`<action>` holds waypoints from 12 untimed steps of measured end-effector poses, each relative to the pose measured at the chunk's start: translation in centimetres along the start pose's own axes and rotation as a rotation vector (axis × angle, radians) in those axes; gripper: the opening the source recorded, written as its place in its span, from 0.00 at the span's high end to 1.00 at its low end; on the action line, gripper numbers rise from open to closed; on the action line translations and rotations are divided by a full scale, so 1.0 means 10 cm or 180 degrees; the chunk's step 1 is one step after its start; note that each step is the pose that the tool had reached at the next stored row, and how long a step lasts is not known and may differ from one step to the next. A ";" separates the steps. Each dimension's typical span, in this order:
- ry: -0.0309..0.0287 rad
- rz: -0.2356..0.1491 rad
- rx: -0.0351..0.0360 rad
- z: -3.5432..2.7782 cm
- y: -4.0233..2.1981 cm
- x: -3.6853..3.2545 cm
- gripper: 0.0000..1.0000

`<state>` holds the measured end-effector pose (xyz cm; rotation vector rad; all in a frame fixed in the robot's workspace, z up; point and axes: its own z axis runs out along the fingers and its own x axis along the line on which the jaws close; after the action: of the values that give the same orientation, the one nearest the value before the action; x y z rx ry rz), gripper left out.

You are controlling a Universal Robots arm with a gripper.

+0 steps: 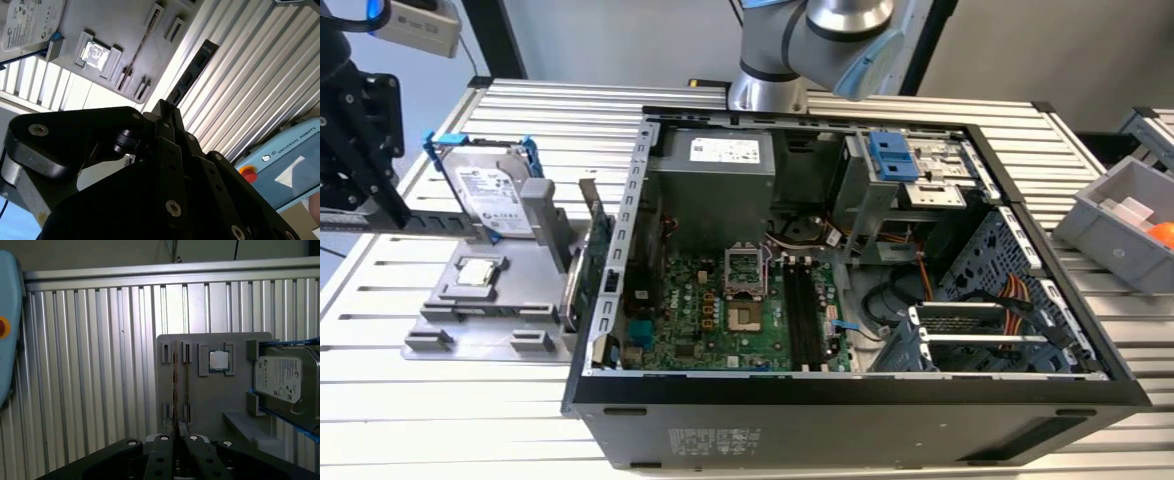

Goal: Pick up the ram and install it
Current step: 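Pick up the ram and move it above insertion slot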

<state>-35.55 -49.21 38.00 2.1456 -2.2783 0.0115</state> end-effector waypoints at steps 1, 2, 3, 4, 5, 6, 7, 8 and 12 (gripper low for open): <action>0.0000 0.0000 0.0001 0.001 -0.013 -0.001 1.00; 0.0000 0.0000 0.0000 0.001 -0.031 -0.002 1.00; 0.0000 -0.0001 0.0000 0.001 -0.047 -0.002 1.00; -0.0001 -0.0001 0.0001 0.001 -0.062 -0.003 1.00; 0.0000 -0.0001 0.0000 0.001 -0.078 -0.004 1.00; -0.0001 -0.0001 0.0001 0.001 -0.094 -0.005 1.00; 0.0000 -0.0001 0.0000 0.000 -0.111 -0.006 1.00; -0.0001 -0.0001 0.0000 0.000 -0.123 -0.007 1.00; -0.0001 -0.0002 0.0000 -0.001 -0.266 -0.016 1.00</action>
<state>-32.88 -49.21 37.99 2.1465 -2.2778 0.0115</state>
